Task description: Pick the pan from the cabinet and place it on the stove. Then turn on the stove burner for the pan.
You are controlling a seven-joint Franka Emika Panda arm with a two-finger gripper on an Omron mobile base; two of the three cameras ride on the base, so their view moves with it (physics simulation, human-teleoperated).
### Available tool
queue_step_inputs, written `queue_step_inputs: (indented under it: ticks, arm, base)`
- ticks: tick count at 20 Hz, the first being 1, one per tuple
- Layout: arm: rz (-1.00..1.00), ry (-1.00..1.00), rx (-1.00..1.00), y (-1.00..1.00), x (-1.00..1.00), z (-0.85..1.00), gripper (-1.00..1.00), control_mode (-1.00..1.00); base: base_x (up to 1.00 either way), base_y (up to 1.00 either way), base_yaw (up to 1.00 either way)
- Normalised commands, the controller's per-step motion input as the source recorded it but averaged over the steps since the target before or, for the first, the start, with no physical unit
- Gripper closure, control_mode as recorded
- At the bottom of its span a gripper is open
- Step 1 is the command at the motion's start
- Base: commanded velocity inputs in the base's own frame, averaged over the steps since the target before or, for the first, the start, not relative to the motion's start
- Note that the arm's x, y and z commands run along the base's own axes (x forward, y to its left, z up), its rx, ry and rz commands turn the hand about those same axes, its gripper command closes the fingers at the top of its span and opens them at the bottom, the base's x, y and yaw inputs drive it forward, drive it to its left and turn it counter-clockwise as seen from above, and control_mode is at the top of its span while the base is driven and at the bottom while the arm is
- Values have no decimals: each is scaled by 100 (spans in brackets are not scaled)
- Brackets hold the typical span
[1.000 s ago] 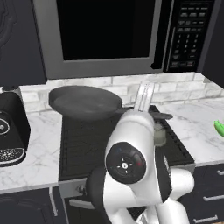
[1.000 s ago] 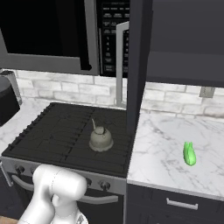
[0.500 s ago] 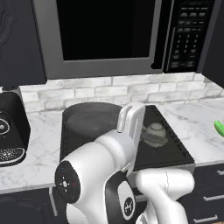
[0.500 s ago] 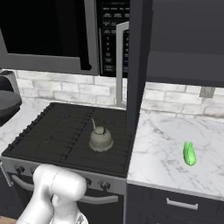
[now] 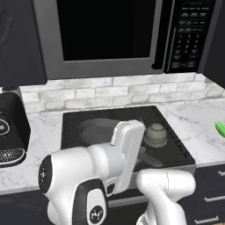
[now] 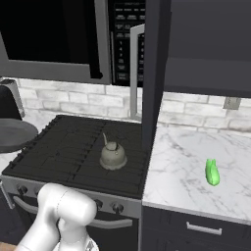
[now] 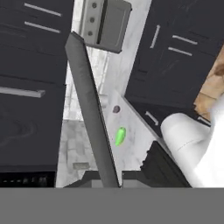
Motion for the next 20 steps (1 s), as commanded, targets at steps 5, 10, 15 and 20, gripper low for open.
queue_step_inputs:
  ticks: [5,10,15,20]
  arm:
    - [-29,-21,6,20,13,-70,100,-100]
    - [-23,-12,-2,23,26,-59,100,-100]
    - [-12,-18,-3,29,35,-47,100,-100]
    - [-4,-30,-7,33,34,-56,100,-100]
  base:
    - [0,0,0]
    - [0,0,0]
    - [0,0,0]
    - [0,0,0]
